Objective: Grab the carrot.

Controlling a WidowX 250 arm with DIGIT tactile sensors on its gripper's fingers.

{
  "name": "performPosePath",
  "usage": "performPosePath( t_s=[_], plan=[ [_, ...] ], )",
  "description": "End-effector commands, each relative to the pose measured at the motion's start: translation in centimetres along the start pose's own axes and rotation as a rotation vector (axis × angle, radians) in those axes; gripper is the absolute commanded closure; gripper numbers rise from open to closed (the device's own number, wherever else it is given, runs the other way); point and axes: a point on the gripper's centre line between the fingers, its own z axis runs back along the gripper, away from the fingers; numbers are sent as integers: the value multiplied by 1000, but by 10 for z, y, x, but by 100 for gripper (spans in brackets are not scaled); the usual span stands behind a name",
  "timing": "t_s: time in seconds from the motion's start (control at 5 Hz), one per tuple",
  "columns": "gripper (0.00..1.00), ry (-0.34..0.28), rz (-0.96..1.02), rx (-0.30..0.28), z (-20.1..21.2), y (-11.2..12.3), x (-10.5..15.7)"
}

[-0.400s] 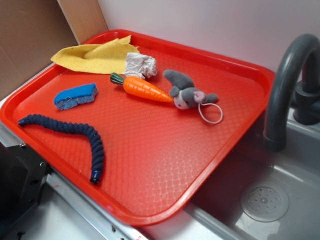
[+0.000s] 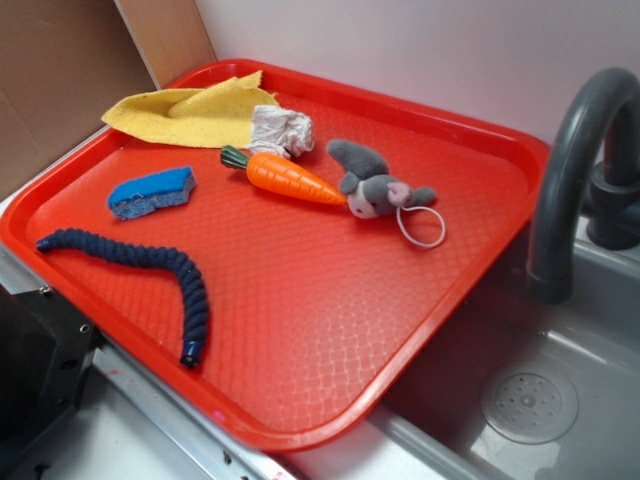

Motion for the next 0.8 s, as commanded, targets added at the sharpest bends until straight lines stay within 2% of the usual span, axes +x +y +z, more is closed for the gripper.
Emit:
performPosePath(
  t_s=[0.0,0.2,0.4,0.6],
  plan=[
    [0,36,349,16,-16,-4,29],
    [0,64,518,4,-27,-5,43],
    [0,93,768,34,-49,-3,62],
    [0,58,1017,57,-64,5,80]
  ],
)
